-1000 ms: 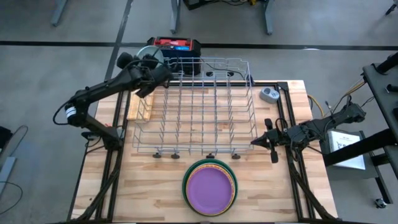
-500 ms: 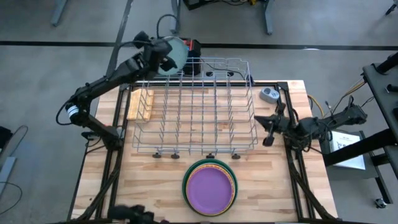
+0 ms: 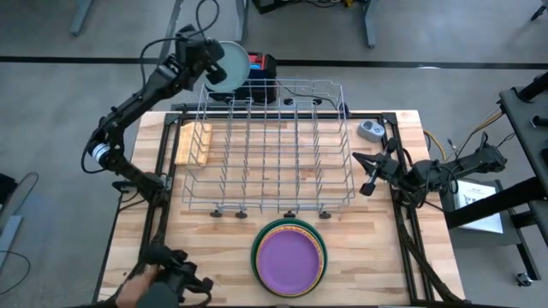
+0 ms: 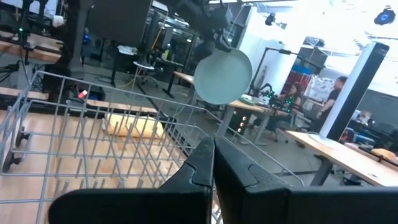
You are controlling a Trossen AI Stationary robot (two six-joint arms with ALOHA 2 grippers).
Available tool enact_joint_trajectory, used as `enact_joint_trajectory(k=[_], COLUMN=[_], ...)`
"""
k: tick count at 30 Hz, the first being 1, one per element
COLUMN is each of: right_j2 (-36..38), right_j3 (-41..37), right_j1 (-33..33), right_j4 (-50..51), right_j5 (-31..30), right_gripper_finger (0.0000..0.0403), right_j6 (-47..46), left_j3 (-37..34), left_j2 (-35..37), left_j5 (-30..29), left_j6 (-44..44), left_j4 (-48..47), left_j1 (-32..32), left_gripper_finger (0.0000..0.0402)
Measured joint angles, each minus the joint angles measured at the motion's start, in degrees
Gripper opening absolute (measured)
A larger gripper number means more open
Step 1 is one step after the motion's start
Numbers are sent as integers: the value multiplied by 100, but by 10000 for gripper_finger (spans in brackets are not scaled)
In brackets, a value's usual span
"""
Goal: Sort dishes
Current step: Put the blue plate into the dishwasher rack
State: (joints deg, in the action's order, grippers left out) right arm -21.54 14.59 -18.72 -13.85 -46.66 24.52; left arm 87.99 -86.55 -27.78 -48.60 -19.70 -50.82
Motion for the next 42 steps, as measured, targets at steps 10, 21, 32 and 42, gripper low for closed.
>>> enact_joint_trajectory(k=[10,21,32,42], right_j2=[4,0,0,0], right_j3=[4,2,-5,-11], right_j1=[0,0,0,0], right_j4=[-148,-125,-122,-118], right_j5=[-4,-1,-1,1], right_gripper_finger=[0,0,0,0], right_j6=[603,677,663,649], left_j3=[-194,-875,-979,-994], left_j2=[-28,-28,-21,-32], left_j5=[287,385,595,587], left_j6=[-35,-58,-166,-87], left_j4=[-287,-222,-201,-234], left_j1=[-265,-380,-383,-383], left_gripper_finger=[2,2,2,6])
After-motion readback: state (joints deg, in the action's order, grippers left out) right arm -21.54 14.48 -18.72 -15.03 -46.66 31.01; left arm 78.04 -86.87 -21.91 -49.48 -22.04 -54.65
